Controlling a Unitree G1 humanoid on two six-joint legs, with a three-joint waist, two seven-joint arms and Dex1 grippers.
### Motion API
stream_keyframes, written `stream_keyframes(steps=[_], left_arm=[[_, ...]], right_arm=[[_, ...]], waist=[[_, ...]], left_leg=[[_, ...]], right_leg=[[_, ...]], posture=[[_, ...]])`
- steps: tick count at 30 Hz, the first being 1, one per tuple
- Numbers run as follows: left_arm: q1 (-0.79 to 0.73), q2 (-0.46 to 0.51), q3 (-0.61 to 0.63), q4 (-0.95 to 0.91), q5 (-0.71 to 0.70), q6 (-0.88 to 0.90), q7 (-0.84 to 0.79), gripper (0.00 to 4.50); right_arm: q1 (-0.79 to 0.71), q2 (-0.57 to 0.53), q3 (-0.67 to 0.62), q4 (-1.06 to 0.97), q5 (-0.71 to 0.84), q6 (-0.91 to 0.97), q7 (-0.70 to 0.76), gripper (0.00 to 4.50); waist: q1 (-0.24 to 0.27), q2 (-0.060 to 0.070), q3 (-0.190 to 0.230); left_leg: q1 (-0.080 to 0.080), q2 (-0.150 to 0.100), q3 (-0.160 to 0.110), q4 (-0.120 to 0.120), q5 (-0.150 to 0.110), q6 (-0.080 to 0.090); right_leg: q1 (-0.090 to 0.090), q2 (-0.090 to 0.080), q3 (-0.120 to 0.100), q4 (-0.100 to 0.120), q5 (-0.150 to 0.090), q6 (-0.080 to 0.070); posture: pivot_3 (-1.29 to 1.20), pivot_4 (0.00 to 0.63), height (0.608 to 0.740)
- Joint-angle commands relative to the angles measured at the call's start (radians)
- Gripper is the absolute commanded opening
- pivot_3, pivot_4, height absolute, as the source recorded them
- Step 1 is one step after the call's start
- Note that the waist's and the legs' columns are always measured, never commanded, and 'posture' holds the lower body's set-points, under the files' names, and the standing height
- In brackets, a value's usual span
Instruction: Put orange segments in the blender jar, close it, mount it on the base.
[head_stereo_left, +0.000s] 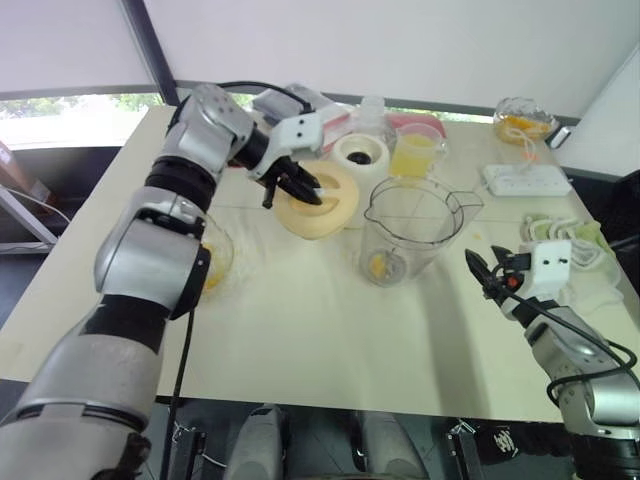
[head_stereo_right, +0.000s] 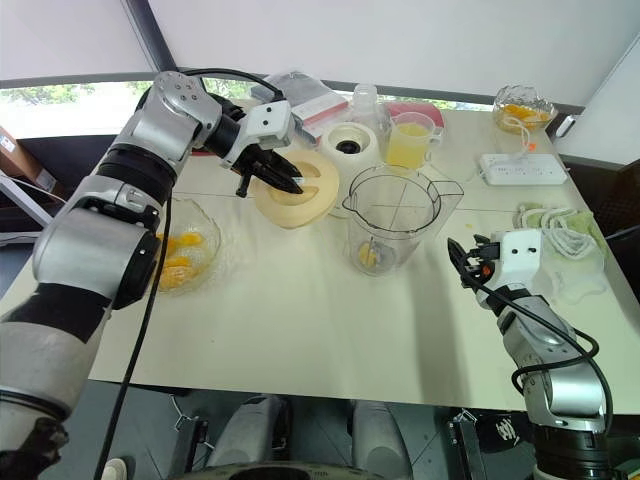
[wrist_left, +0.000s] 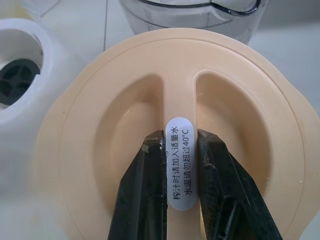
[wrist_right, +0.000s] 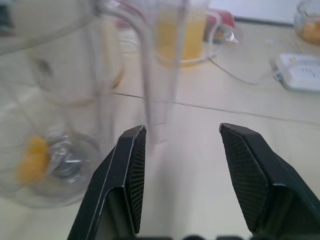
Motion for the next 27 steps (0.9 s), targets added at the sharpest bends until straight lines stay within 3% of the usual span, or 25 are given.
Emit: stream_keyframes(steps=[1,4,7,8,10,27], left_arm=[[-0.048,0.014,0.027,-0.004,-0.010,-0.014,0.003,0.23],[-0.051,0.016,0.033,-0.012,-0.016,-0.012,0.006,0.23],[-0.052,0.020,0.037,-0.012,-0.015,-0.017,0.013,0.24],[-0.055,0.022,0.039,-0.008,-0.015,-0.014,0.016,0.24],[-0.057,0.025,0.039,-0.004,-0.012,-0.014,0.024,0.24],[-0.050,0.029,0.034,-0.004,-0.008,-0.014,0.044,0.24]], right_arm=[[-0.031,-0.002,-0.012,0.049,-0.040,-0.056,0.035,2.45],[-0.079,0.003,0.002,0.115,-0.068,-0.083,0.059,2.45],[-0.113,0.005,0.010,0.152,-0.081,-0.096,0.083,3.28],[-0.128,0.006,0.014,0.172,-0.094,-0.106,0.082,3.87],[-0.149,0.006,0.022,0.197,-0.115,-0.125,0.089,4.46],[-0.251,0.011,0.047,0.335,-0.169,-0.204,0.172,4.46]], waist=[[0.000,0.000,0.000],[-0.001,0.000,0.000],[-0.002,0.000,0.000],[-0.003,0.000,0.000],[-0.003,0.000,0.000],[-0.004,0.000,0.000]], left_leg=[[0.000,0.000,0.000,0.000,0.000,0.000],[0.000,0.000,0.000,0.000,0.000,0.000],[0.000,0.000,0.000,0.000,0.000,0.000],[0.000,0.000,0.000,0.000,0.000,0.000],[0.000,0.000,0.000,0.000,0.000,0.000],[0.000,0.000,0.000,0.000,0.000,0.000]], right_leg=[[0.000,0.000,0.000,0.000,0.000,0.000],[0.000,0.000,0.000,0.000,0.000,0.000],[0.000,0.000,0.000,0.000,0.000,0.000],[0.000,0.000,0.000,0.000,0.000,0.000],[0.000,0.000,0.000,0.000,0.000,0.000],[0.000,0.000,0.000,0.002,0.000,0.001]], posture=[[0.00,0.150,0.740],[0.00,0.150,0.740],[0.00,0.150,0.740],[0.00,0.150,0.740],[0.00,0.150,0.740],[0.00,0.150,0.740]])
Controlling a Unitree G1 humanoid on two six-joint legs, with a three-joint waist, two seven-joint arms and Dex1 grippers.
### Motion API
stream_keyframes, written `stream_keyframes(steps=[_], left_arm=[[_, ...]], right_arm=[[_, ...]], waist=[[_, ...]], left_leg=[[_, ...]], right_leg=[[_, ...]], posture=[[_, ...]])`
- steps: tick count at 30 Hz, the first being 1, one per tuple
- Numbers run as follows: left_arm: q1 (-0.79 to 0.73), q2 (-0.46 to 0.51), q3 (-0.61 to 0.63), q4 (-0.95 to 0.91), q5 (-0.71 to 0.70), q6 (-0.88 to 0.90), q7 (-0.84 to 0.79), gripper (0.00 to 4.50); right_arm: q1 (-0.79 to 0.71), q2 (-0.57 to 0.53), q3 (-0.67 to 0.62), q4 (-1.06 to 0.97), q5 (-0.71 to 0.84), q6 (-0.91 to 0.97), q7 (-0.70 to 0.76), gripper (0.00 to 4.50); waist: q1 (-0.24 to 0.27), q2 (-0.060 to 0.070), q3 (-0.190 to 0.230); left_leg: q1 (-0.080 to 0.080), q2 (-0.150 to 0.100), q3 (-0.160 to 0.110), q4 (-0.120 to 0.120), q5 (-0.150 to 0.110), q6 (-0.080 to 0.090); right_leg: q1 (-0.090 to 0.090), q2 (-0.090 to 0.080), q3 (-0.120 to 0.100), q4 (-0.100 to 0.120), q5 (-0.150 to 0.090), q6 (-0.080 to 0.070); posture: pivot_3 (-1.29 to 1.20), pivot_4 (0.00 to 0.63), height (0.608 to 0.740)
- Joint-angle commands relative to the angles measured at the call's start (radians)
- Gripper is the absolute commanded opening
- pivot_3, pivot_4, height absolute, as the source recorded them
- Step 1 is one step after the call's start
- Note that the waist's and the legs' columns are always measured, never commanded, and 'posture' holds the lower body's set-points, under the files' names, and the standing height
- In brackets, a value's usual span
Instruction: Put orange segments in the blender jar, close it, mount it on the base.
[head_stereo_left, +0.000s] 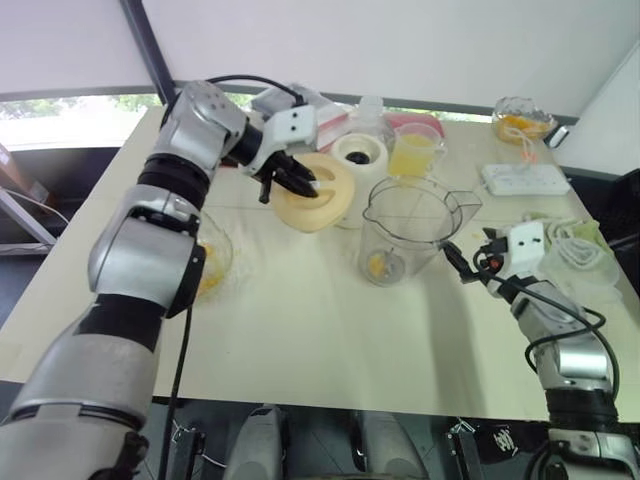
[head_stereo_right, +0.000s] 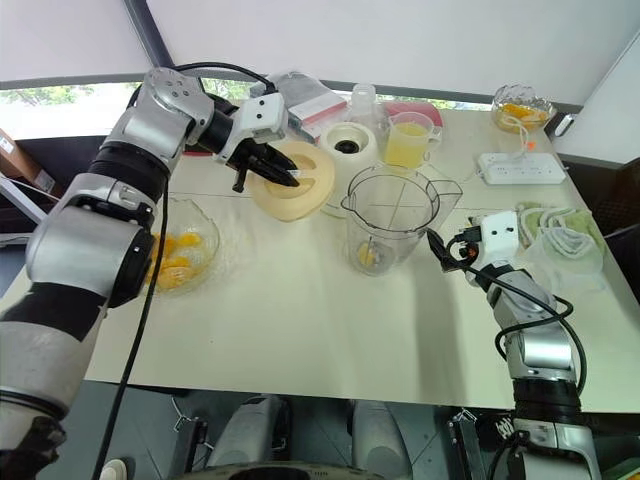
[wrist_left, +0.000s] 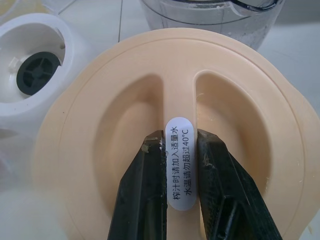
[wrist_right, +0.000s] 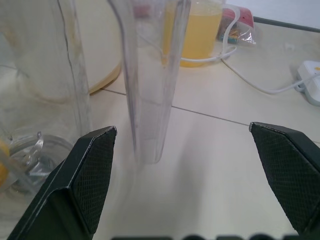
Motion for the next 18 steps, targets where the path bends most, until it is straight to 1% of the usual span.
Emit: stream_keyframes(steps=[1,18], left_arm=[[-0.043,0.010,0.023,-0.010,-0.007,-0.011,0.004,0.24],[-0.028,0.037,0.025,-0.031,-0.011,0.001,0.002,0.24]], right_arm=[[-0.038,-0.005,-0.008,0.028,-0.021,-0.054,0.016,4.46],[-0.201,0.034,0.008,0.298,-0.063,-0.186,0.060,4.46]], waist=[[0.000,0.000,0.000],[-0.002,0.000,0.000]], left_leg=[[0.000,0.000,0.000,0.000,0.000,0.000],[0.000,0.000,0.000,0.000,0.000,0.000]], right_leg=[[0.000,0.000,0.000,0.000,0.000,0.000],[0.000,0.000,0.000,0.001,0.001,0.001]], posture=[[0.00,0.150,0.740],[0.00,0.150,0.740]])
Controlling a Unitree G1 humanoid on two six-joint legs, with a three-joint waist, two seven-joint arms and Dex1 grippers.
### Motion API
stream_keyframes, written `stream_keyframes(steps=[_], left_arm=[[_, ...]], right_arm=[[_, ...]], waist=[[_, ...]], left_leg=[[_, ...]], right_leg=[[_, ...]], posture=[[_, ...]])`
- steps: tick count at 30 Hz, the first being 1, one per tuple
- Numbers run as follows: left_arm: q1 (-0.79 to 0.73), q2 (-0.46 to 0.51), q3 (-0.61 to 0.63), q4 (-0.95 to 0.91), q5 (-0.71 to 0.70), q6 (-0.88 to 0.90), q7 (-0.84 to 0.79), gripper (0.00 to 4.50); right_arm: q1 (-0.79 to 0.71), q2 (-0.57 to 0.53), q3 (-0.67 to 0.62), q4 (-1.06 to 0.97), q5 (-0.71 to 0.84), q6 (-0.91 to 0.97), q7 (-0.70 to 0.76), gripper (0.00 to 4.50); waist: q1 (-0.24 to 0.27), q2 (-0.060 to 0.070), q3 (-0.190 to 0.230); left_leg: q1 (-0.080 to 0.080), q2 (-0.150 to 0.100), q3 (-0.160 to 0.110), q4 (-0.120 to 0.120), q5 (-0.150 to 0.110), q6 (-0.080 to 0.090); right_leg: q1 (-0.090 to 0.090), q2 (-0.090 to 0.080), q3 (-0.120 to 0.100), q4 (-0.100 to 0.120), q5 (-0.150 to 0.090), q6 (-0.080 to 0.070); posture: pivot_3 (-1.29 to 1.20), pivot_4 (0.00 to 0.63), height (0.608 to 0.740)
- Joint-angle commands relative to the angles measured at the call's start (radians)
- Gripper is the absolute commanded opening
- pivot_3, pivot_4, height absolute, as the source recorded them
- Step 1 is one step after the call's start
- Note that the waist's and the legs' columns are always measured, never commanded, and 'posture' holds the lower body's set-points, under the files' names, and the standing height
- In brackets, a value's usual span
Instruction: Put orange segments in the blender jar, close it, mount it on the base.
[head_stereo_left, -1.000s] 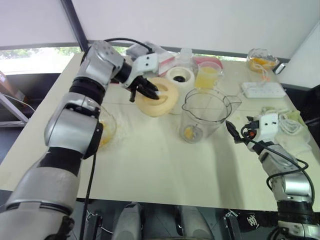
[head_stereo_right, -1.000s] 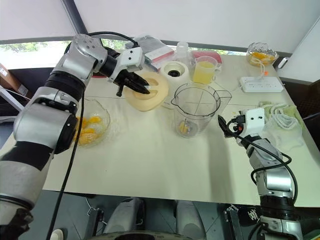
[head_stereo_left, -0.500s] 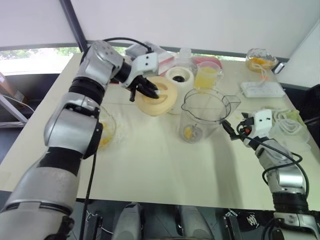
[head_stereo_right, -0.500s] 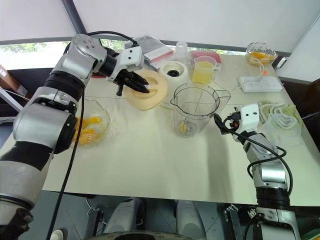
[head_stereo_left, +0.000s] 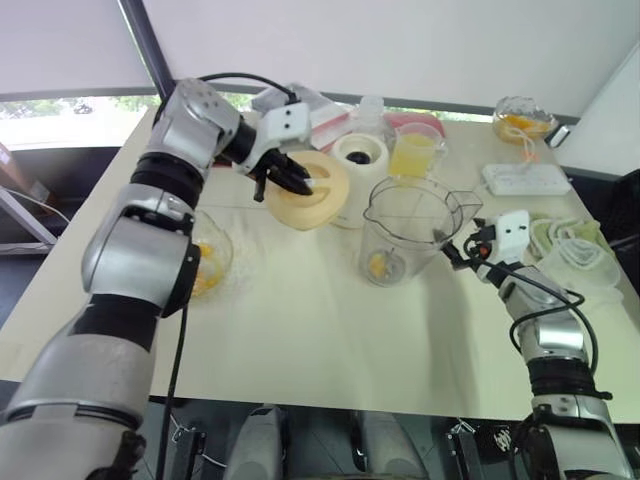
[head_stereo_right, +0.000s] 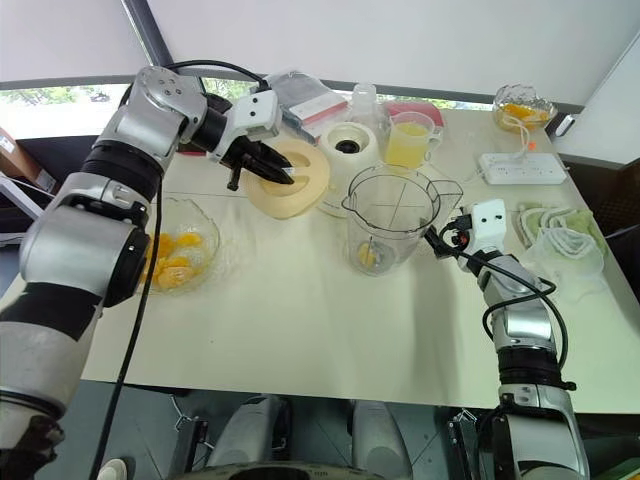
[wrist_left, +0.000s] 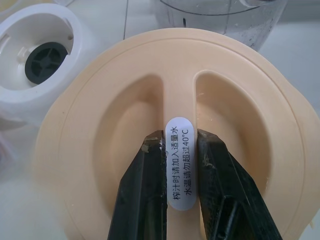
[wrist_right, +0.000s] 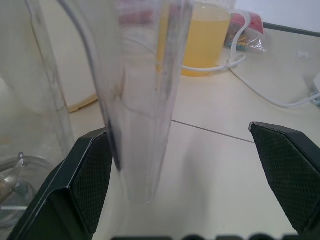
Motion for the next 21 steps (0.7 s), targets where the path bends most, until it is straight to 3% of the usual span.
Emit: stream_keyframes(steps=[1,6,8,13,21], left_arm=[[-0.027,0.016,0.025,-0.031,-0.011,-0.001,0.002,0.24],[-0.021,0.019,0.027,-0.040,-0.015,0.005,-0.001,0.24],[-0.021,0.017,0.027,-0.040,-0.015,0.007,0.001,0.24],[-0.029,0.008,0.028,-0.031,-0.016,0.007,0.009,0.24],[-0.112,-0.018,0.047,0.020,-0.030,0.022,0.017,0.24]], right_arm=[[-0.044,0.008,-0.012,0.025,-0.005,-0.048,0.000,4.46],[-0.059,0.023,-0.012,0.050,-0.013,-0.078,-0.009,4.46],[-0.060,0.028,-0.012,0.048,-0.015,-0.081,-0.013,3.66],[-0.041,0.047,-0.018,0.014,-0.008,-0.069,-0.025,1.03],[0.033,0.116,-0.002,-0.182,0.010,-0.006,-0.103,1.03]], waist=[[0.000,0.000,0.000],[0.000,0.000,0.000],[0.000,0.000,0.000],[0.001,0.001,0.000],[0.000,0.000,0.000]], left_leg=[[0.000,0.000,0.000,0.000,0.000,0.000],[0.000,0.000,0.000,0.000,0.000,0.000],[0.000,0.000,0.000,0.000,0.000,0.000],[0.000,0.000,0.000,0.000,0.000,0.000],[0.000,0.000,0.000,0.000,0.000,0.000]], right_leg=[[0.000,0.000,0.000,0.000,0.000,0.000],[0.000,0.000,0.000,0.000,0.000,0.000],[0.000,0.000,0.000,0.000,0.000,0.000],[0.000,0.000,0.000,0.000,0.000,0.000],[0.000,0.000,0.000,0.001,0.001,0.001]], posture=[[0.00,0.150,0.740],[0.00,0.150,0.740],[0.00,0.150,0.740],[0.00,0.150,0.740],[0.00,0.150,0.740]])
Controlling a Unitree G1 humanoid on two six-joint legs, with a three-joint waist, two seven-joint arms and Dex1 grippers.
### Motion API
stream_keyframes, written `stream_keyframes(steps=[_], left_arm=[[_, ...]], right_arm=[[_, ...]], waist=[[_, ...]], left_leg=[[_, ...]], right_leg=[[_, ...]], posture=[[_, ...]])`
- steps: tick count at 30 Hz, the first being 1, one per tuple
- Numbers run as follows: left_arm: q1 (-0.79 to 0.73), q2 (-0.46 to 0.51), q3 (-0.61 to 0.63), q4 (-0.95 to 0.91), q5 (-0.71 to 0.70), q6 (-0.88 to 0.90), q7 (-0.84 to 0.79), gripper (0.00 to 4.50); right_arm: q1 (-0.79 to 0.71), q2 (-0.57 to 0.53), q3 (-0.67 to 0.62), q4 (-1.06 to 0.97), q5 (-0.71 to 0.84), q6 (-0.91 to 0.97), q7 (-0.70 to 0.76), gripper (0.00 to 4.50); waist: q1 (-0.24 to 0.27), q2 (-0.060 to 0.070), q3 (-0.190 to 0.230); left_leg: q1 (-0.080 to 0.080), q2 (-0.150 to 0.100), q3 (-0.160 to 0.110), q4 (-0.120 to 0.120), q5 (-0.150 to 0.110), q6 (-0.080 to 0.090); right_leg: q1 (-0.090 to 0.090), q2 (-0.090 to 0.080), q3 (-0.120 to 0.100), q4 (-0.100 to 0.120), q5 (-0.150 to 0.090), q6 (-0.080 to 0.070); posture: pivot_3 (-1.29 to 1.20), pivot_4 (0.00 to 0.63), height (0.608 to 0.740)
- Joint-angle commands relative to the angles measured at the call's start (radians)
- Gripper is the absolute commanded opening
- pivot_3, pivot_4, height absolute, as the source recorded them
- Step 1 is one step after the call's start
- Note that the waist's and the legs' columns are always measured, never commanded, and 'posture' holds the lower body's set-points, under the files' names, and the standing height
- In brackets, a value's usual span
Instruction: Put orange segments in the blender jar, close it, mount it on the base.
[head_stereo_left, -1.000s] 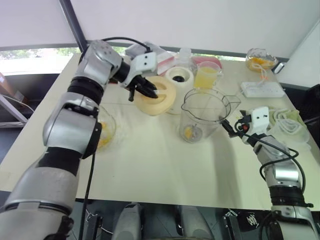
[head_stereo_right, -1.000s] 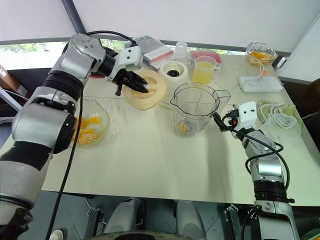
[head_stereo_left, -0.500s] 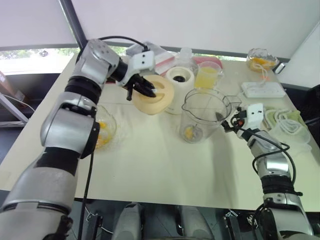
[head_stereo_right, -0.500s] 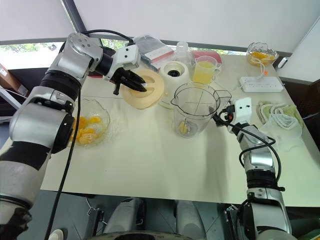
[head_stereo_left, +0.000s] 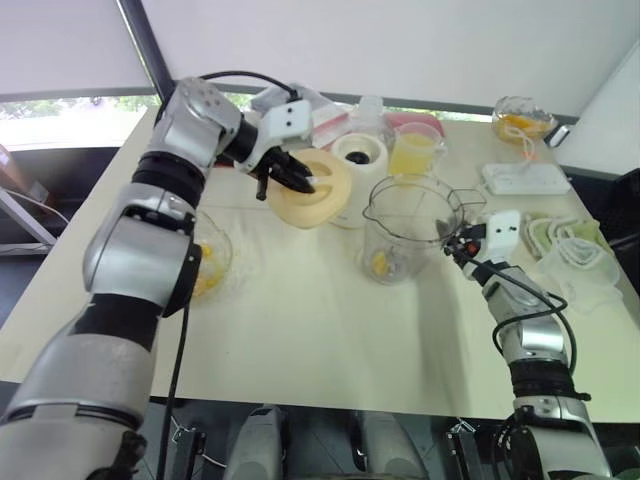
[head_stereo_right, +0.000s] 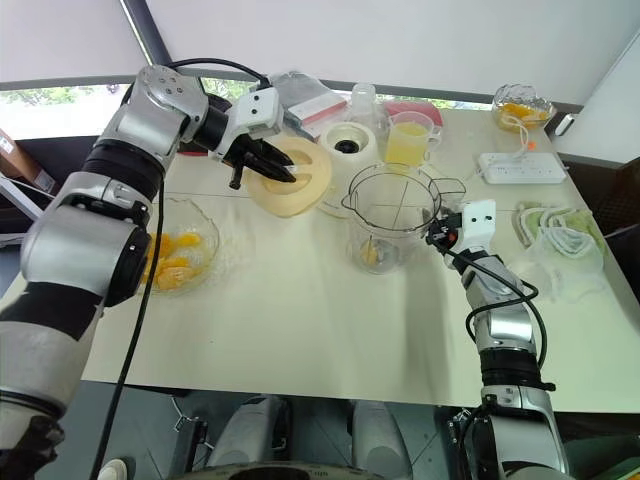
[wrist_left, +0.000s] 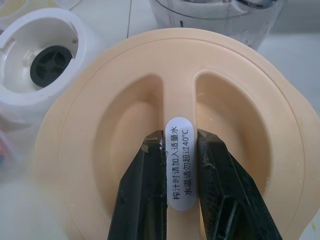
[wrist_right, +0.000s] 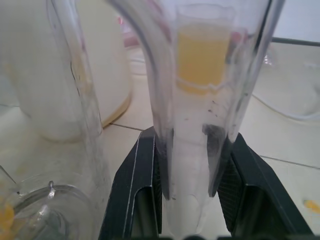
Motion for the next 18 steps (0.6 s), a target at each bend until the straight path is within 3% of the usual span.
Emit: stream_keyframes(steps=[1,12,18], left_arm=[[-0.105,-0.010,0.046,0.012,-0.025,0.019,0.007,0.24],[-0.250,-0.116,0.106,0.083,-0.044,0.090,0.003,0.24],[-0.274,-0.208,0.101,0.083,-0.041,0.144,-0.005,0.24]], right_arm=[[0.018,0.028,0.000,-0.130,0.008,0.030,-0.039,1.03],[0.083,0.179,0.044,-0.350,-0.009,0.130,-0.190,1.03],[0.096,0.171,0.060,-0.374,-0.047,0.138,-0.210,1.03]], waist=[[-0.001,0.000,0.000],[0.000,0.001,0.001],[0.002,0.001,0.001]], left_leg=[[0.000,0.000,0.000,0.000,0.000,0.000],[0.000,0.000,0.000,0.000,0.000,0.000],[-0.001,0.000,0.000,0.000,0.000,0.000]], right_leg=[[0.000,0.000,0.000,0.000,0.000,0.000],[-0.001,0.000,0.000,0.000,0.000,0.000],[-0.001,0.000,0.000,-0.001,0.000,0.000]], posture=[[0.00,0.150,0.740],[0.00,0.150,0.740],[0.00,0.150,0.740]])
